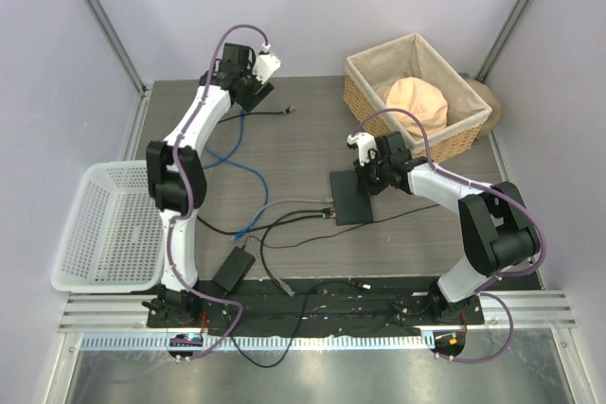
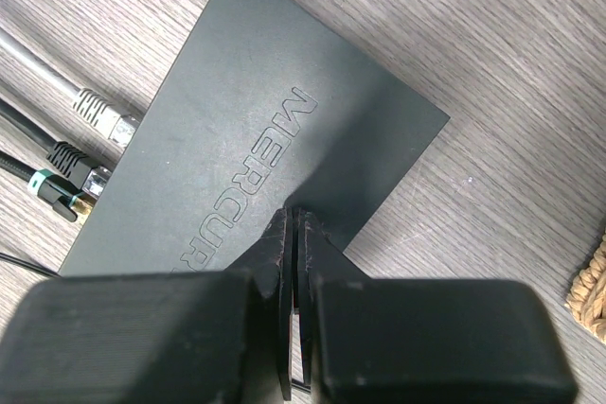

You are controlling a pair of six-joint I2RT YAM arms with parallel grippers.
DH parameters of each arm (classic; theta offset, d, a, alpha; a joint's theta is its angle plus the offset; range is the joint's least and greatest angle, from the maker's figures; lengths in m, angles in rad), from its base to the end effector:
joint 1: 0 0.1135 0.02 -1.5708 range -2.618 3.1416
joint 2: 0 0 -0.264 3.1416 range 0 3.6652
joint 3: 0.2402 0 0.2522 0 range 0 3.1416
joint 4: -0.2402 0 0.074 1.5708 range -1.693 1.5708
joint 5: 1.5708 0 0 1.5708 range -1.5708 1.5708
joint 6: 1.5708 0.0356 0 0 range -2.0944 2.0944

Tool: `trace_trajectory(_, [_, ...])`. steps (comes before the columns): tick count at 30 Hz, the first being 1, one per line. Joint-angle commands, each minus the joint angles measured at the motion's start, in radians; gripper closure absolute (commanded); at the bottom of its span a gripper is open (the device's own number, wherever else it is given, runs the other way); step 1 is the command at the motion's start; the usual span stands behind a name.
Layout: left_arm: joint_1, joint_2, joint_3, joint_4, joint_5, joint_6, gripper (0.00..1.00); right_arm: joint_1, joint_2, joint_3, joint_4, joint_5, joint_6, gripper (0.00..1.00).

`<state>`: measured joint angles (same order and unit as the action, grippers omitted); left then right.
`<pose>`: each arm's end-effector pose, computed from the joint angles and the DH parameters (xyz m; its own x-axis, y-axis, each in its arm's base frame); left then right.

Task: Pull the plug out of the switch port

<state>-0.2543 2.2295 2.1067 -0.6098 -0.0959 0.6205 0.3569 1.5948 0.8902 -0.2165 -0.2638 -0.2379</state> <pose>0.4978 -0.1259 0.2786 -0.4211 0.7075 -0.5676 0.5241 0.7005 0.4844 0.2941 0.1196 0.1782 -0.6108 -0.4705 -0.6368 -0.6472 0.7600 0.0592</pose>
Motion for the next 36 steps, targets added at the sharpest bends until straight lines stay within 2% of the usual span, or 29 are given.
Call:
trace_trajectory(1, [-0.046, -0.217, -0.091, -0.122, 0.505, -0.163, 0.27, -0.007, 0.027, 0.003, -0.087, 0.046, -0.018, 0.99])
trace_trajectory(2, [-0.066, -0.244, -0.117, -0.128, 0.589, -0.191, 0.27, -0.007, 0.028, 0.007, -0.090, 0.044, -0.018, 0.99])
trace_trajectory(6, [-0.121, -0.252, -0.244, -0.168, 0.778, -0.238, 0.28, -0.009, 0.034, 0.023, -0.096, 0.047, -0.018, 0.99])
trace_trajectory(9, [-0.160, -0.194, -0.272, -0.251, 0.927, -0.275, 0.33, -0.009, 0.025, 0.021, -0.100, 0.046, -0.014, 0.99])
trace_trajectory(12, [-0.183, -0.131, -0.298, -0.262, 1.036, -0.352, 0.36, -0.009, 0.013, 0.003, -0.104, 0.044, -0.014, 0.99])
trace_trajectory(17, [-0.218, -0.087, -0.358, -0.136, 1.012, -0.499, 0.37, -0.009, -0.002, -0.019, -0.110, 0.040, -0.011, 0.99])
trace_trajectory(19, [-0.226, -0.053, -0.356, -0.133, 1.009, -0.528, 0.37, -0.009, -0.010, -0.025, -0.110, 0.040, -0.011, 0.99])
trace_trajectory(30, [-0.255, 0.061, -0.352, -0.074, 1.019, -0.651, 0.42, -0.009, -0.007, -0.027, -0.103, 0.037, -0.006, 0.99])
trace_trajectory(36, [-0.287, 0.101, -0.326, -0.071, 1.013, -0.665, 0.44, -0.009, -0.015, -0.033, -0.104, 0.038, -0.006, 0.99])
